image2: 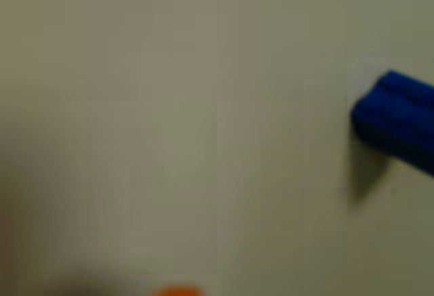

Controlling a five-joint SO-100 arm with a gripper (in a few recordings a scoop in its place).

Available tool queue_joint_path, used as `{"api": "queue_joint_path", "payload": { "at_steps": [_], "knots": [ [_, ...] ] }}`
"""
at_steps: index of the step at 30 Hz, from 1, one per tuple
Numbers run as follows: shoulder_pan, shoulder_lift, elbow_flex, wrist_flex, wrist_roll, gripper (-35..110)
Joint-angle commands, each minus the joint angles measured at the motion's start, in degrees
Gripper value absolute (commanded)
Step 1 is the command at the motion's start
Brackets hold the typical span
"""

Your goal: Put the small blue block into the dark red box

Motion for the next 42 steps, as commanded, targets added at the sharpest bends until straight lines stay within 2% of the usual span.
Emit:
{"api": "queue_joint_path", "payload": {
  "at_steps": [1, 16, 21, 25, 28, 32, 38, 42],
  "knots": [
    [-0.1, 0.4, 0.2, 0.8, 0.7, 0],
    [0.8, 0.4, 0.1, 0.8, 2.4, 0],
    [1.8, 0.5, 0.2, 0.7, 10.8, 3],
    [1.1, 0.5, -2.1, -1.1, 23.2, 9],
    [3.8, 0.5, -5.9, 1.8, 31.8, 16],
    [7.2, -1.3, -13.2, 5.5, 38.2, 21],
    [9.8, -19.5, -23.9, 5.3, 46.0, 24],
    [10.1, -25.1, -26.8, 4.3, 52.4, 25]
  ]
}}
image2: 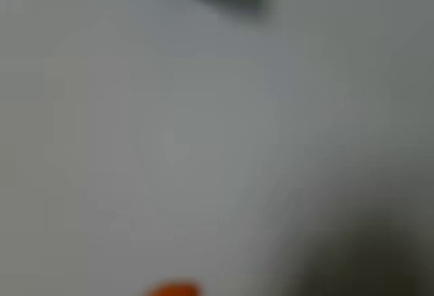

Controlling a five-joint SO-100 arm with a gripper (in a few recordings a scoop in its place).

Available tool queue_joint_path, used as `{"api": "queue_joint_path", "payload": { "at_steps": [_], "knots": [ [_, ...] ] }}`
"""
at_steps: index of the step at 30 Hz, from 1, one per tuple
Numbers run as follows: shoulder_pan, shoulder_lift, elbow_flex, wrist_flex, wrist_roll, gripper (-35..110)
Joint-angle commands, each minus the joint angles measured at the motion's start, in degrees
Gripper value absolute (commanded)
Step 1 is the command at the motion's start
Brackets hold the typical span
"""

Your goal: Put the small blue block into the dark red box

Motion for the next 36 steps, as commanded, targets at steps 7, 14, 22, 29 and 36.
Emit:
{"api": "queue_joint_path", "payload": {
  "at_steps": [7, 14, 22, 29, 36],
  "knots": [
    [-1.6, -13.5, -9.0, -4.6, 11.4, 26],
    [-5.4, -26.8, -14.3, -11.3, 17.0, 26],
    [-8.6, -40.1, -15.6, -18.6, 20.8, 27],
    [-8.7, -47.1, -17.2, -22.1, 20.7, 27],
    [-7.8, -54.2, -20.3, -22.8, 19.7, 27]
  ]
}}
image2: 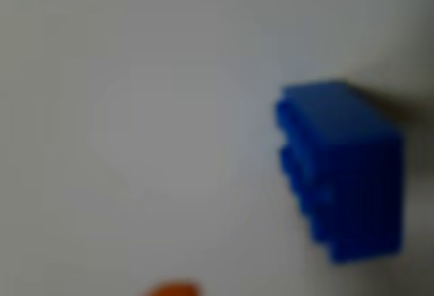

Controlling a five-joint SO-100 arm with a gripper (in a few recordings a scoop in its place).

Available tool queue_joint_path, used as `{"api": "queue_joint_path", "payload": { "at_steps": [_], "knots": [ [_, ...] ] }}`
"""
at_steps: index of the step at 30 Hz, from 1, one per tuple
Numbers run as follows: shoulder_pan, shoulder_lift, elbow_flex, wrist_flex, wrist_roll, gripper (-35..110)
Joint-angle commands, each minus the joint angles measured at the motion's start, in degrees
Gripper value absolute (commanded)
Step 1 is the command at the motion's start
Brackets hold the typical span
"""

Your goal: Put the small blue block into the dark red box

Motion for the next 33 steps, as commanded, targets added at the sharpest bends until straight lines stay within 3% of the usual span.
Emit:
{"api": "queue_joint_path", "payload": {
  "at_steps": [1, 30, 33],
  "knots": [
    [-0.1, -2.4, -3.4, -0.2, 0.0, 27],
    [-0.5, -20.3, -11.3, -3.2, 1.5, 27],
    [-0.4, -21.2, -12.0, -3.2, 1.4, 22]
  ]
}}
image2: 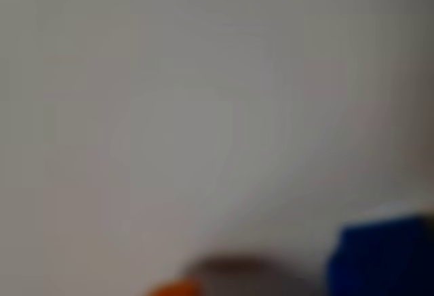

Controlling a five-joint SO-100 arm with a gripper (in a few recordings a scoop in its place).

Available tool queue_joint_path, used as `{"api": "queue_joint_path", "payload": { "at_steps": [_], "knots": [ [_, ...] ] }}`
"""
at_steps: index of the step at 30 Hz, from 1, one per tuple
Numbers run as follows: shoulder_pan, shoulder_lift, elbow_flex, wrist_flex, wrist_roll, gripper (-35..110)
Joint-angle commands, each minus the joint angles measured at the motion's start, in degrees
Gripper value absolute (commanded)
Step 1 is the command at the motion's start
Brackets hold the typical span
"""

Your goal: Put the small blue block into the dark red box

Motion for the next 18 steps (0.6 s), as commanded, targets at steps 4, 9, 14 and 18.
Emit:
{"api": "queue_joint_path", "payload": {
  "at_steps": [4, 9, 14, 18],
  "knots": [
    [0.8, 0.1, -2.3, -0.1, 0.1, 3],
    [1.4, 0.0, -2.3, 0.0, -0.9, 0],
    [1.5, 0.2, -2.5, 0.5, -1.5, 0],
    [3.1, 2.8, -5.6, 6.4, -6.5, 0]
  ]
}}
